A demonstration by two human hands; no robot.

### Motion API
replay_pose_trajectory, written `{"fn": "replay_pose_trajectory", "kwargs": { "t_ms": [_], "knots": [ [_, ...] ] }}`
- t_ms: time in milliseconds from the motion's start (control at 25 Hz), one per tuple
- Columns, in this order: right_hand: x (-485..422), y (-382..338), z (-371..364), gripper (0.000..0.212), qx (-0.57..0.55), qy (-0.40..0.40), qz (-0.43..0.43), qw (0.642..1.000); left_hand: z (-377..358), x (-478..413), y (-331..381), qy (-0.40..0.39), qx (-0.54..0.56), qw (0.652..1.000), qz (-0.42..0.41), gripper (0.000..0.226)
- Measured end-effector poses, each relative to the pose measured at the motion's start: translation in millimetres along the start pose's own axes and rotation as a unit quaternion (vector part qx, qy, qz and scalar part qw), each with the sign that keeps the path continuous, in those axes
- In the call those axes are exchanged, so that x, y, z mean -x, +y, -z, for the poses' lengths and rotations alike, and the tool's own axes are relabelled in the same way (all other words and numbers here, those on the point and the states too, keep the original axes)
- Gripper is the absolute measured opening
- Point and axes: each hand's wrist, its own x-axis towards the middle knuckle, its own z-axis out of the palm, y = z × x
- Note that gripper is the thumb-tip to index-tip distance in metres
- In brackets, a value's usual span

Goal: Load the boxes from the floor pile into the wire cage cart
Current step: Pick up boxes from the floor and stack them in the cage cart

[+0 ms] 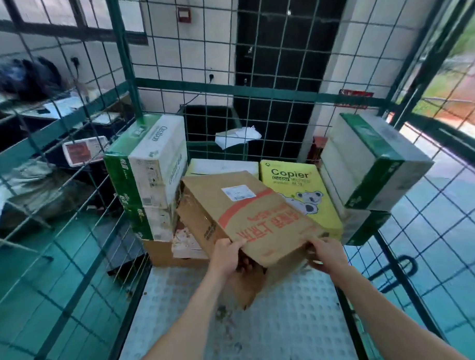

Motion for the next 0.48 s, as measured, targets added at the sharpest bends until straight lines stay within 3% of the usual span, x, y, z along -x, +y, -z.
{"fn": "replay_pose_trajectory", "kwargs": {
  "t_ms": [160, 320, 480],
  "knots": [
    [-32.5, -35.0, 12.0, 0.041, 0.021, -0.063, -0.022, 0.998, -41.2, -41.2, 25.3, 0.023, -0.002, 0.998, -0.057, 0.021],
    [-57.9, -51.1, 16.7, 0.056, 0.109, -0.124, -0.021, 0.986, -87.8, -77.6, 33.1, 0.007, -0.026, 0.998, -0.055, 0.021],
    [-89.9, -47.2, 22.6, 0.053, 0.111, -0.101, -0.004, 0.989, -123.3, -118.8, 10.1, 0.024, -0.032, 0.999, -0.027, 0.041]
  ]
}}
